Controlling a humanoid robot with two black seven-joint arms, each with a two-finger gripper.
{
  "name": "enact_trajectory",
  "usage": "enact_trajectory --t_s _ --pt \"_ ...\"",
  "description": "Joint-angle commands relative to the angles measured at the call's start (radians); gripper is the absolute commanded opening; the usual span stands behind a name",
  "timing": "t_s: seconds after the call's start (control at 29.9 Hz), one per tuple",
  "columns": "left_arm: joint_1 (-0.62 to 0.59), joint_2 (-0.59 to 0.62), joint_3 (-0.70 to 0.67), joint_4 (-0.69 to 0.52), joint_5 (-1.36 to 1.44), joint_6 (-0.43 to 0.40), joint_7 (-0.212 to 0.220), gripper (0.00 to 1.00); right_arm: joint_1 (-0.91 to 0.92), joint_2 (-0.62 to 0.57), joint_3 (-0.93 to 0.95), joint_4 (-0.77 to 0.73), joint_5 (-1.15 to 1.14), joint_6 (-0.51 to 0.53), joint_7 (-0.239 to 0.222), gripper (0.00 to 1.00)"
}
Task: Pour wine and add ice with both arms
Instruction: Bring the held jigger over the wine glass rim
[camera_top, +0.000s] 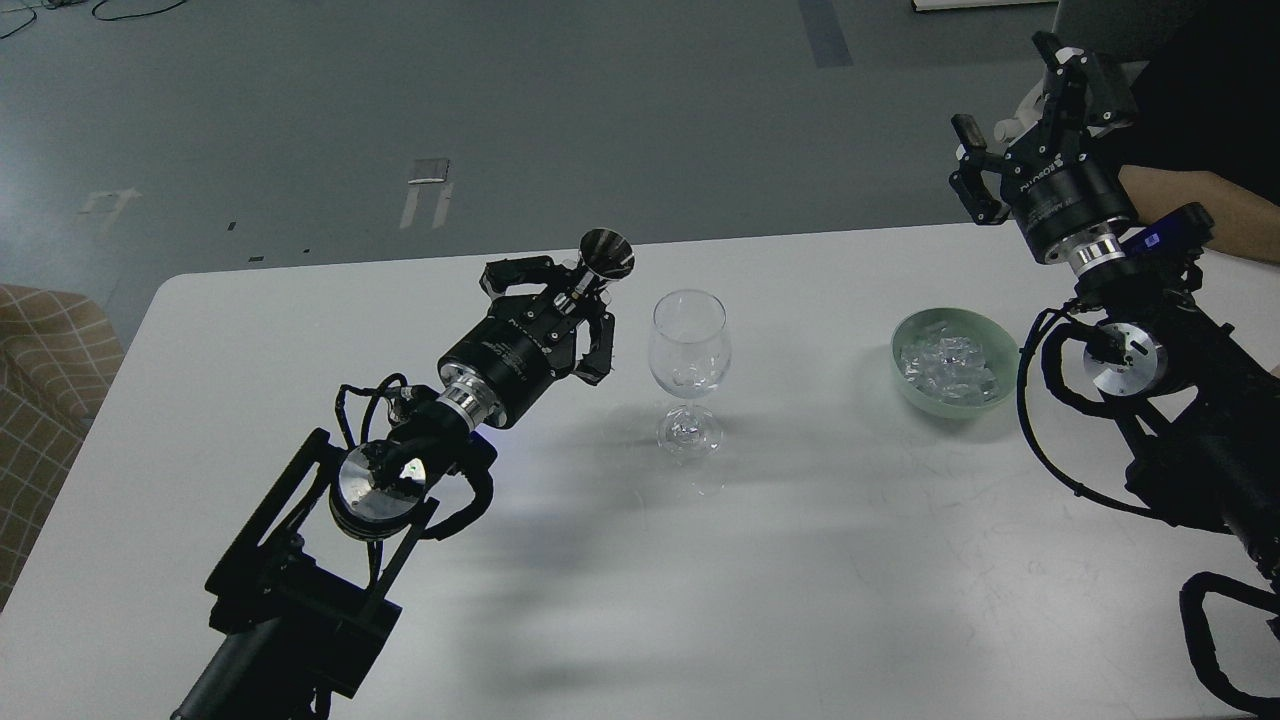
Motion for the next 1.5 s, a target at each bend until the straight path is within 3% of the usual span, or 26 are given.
enact_trajectory --t_s 0.0,1.47 --pt "-0.006 0.003 0.002 0.002 0.001 0.0 -0.001 0.0 -0.001 -0.001 0.0 0.001 0.0 0.0 0.0 1.0" --pt "-0.047 0.0 0.039 0.005 0.193 0.0 0.009 0.0 -0.005 0.002 -0.001 0.007 0.0 0.0 0.0 1.0"
